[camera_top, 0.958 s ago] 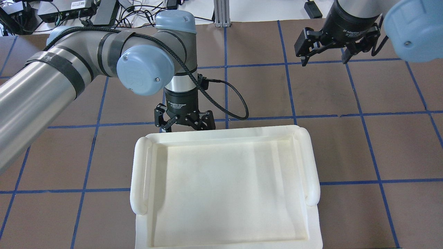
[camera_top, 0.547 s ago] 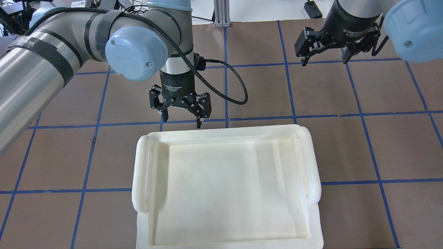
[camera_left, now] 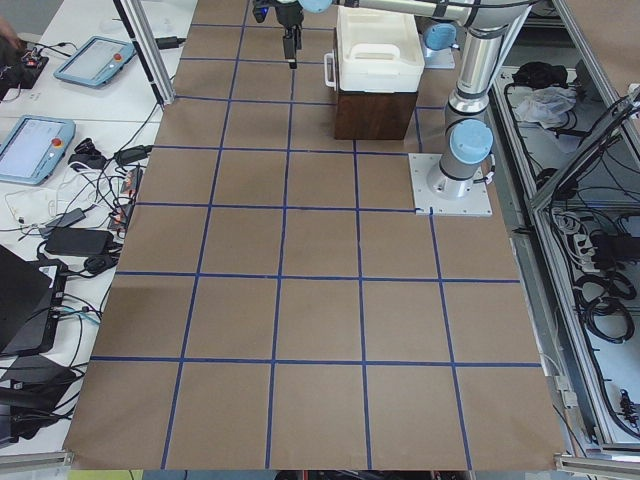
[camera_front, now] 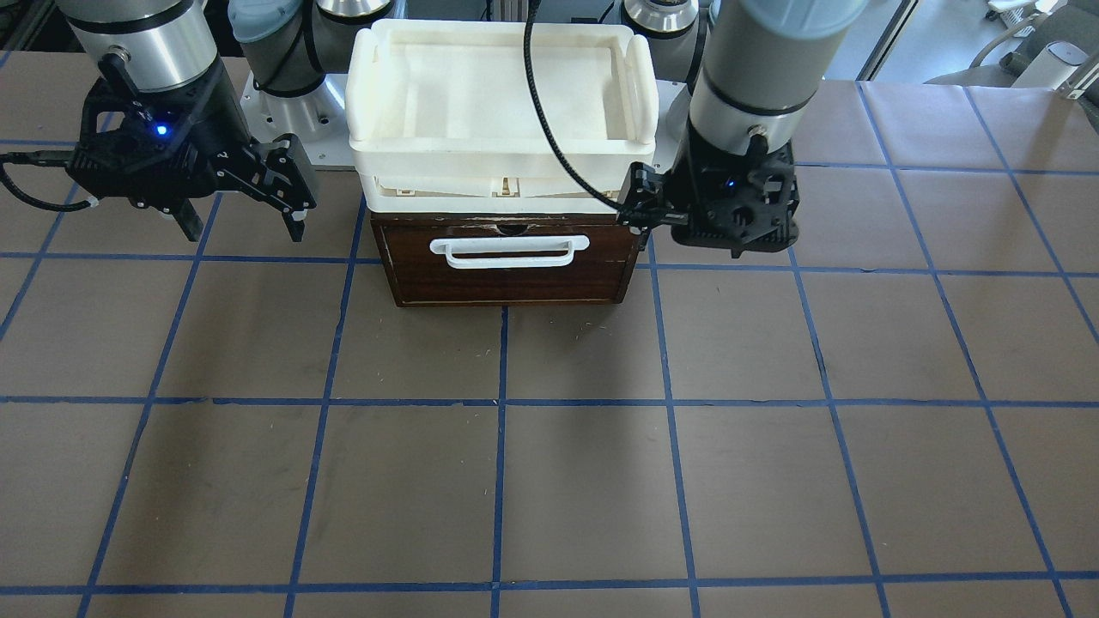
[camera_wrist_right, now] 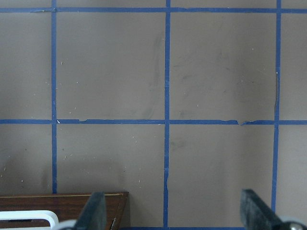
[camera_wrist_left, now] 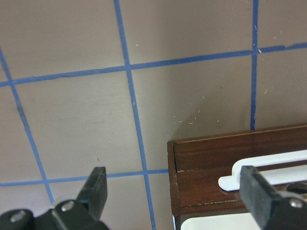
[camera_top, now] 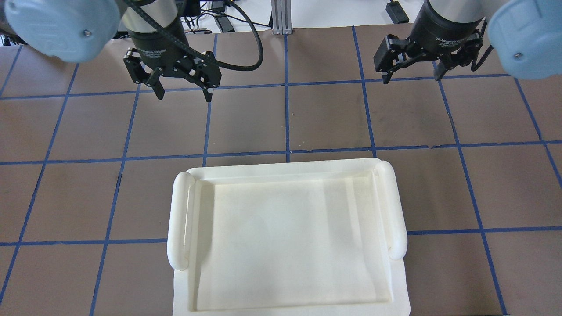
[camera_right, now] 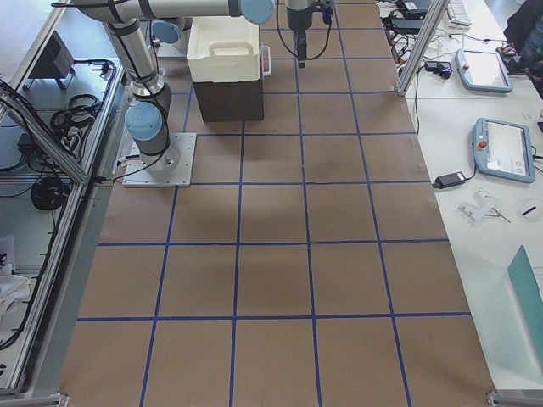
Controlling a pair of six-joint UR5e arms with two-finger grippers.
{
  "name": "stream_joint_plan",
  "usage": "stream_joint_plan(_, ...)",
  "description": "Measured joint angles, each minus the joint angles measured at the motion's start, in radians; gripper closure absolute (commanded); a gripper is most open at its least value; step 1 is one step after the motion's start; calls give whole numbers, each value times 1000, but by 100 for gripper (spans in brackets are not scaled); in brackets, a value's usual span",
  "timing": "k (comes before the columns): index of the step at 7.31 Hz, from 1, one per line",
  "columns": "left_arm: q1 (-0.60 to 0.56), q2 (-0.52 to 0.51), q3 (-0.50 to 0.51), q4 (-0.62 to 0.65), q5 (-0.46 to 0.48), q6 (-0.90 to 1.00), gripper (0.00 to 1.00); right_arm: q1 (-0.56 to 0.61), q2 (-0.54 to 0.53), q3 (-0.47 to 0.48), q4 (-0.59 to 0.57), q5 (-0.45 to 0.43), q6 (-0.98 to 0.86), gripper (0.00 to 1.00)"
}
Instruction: Put scissors in drawer and close it
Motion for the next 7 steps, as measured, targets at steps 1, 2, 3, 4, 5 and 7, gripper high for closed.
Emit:
stream_joint_plan(1, 13, 43, -6, 26, 19, -6, 0, 0, 0, 0, 0, 0, 0, 0)
stream_joint_plan(2, 16, 76, -20, 64, 29, -13, 0, 0, 0, 0, 0, 0, 0, 0)
stream_joint_plan(3, 17, 95, -46, 117, 36, -15, 0, 0, 0, 0, 0, 0, 0, 0)
stream_joint_plan(4, 22, 105, -71, 168, 39, -12, 0, 0, 0, 0, 0, 0, 0, 0)
stream_joint_plan(5, 29, 109, -82, 194, 37, -12, 0, 0, 0, 0, 0, 0, 0, 0)
stream_joint_plan(7, 46, 108, -91, 204, 0, -21, 0, 0, 0, 0, -1, 0, 0, 0)
